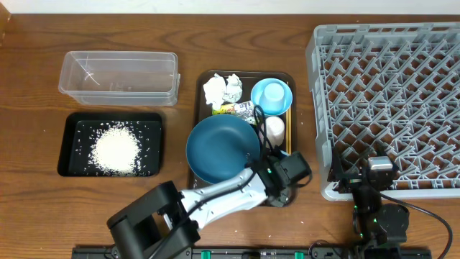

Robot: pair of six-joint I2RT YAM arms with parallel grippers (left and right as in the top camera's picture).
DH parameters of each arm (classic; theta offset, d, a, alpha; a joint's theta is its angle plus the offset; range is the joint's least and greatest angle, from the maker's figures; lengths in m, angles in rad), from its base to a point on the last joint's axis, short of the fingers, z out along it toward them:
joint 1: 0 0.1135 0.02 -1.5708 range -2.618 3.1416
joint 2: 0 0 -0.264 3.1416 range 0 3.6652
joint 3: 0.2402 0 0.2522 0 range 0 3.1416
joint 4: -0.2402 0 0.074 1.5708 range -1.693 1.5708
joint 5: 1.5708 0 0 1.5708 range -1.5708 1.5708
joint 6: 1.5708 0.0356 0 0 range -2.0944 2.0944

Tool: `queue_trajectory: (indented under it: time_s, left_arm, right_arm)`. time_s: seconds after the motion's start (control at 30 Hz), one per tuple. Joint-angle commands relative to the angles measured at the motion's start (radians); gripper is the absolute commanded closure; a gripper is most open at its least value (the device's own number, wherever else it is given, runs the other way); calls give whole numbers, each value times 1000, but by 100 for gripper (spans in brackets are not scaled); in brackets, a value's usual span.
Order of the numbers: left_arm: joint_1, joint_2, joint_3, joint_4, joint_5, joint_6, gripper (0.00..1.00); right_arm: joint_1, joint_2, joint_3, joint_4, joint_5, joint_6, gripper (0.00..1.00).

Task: Sort waste into correct bins and load items into the dishwasher rack
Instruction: 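Grasp the orange carrot on the brown tray with the left gripper, then carry the carrot left and release it onto the black tray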

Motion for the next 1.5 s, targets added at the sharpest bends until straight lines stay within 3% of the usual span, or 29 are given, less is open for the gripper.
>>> queue_trajectory:
  time_s: [0.0, 0.33, 1.0, 1.07, 1.3, 1.47]
  left_arm:
    - [-6, 9, -14, 9, -45, -15, 56]
    - [-6, 9, -14, 60, -111, -268, 49]
    - [-5, 95, -14, 92, -167, -328, 45]
    - [-5, 95, -14, 95, -167, -327, 49]
    - [-5, 95, 1, 79, -166, -327, 79]
    - [-5, 88, 51, 8, -166, -327, 89]
  right_arm:
    - [-19, -5, -2, -4, 3, -11, 1]
    - [-19, -5, -2, -4, 3, -10, 1]
    - [-19, -5, -2, -4, 3, -10, 1]
    - [-19, -5, -2, -4, 3, -10, 1]
    - [-19, -5, -2, -4, 3, -10, 1]
    - [-19, -5, -2, -4, 3, -10, 1]
